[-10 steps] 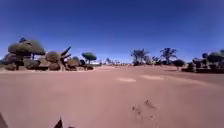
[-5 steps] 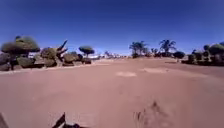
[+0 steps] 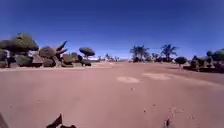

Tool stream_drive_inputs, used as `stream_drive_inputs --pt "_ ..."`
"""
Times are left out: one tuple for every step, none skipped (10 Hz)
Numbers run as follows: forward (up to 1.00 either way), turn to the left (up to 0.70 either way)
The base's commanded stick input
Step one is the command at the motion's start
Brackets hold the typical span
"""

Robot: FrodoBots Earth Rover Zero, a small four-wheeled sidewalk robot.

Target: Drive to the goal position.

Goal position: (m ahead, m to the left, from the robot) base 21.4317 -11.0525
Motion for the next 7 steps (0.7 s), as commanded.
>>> stream_drive_inputs --pt "0.7 0.0" --pt "0.7 0.0" --pt "0.7 0.0" --pt "0.7 0.0" --pt "0.7 0.0" --pt "0.7 0.0" --pt "0.7 0.0"
